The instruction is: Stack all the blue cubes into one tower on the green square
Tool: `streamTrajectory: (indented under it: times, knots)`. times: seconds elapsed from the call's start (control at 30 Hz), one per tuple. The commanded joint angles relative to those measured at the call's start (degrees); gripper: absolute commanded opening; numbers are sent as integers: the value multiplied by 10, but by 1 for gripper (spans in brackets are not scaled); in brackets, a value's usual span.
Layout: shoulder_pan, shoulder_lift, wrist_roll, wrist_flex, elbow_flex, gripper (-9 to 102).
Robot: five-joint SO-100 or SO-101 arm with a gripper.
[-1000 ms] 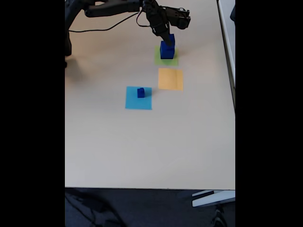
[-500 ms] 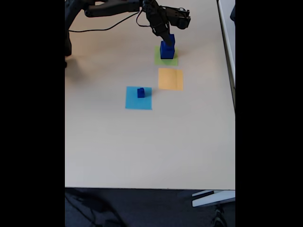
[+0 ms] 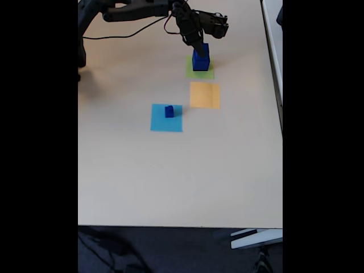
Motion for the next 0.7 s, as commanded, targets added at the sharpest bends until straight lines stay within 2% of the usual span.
streamTrajectory:
  times: [0.0,0.67]
  knots:
    - [1,15,3,-4,-42,18]
    - [-4,4,11,-3,-57,18]
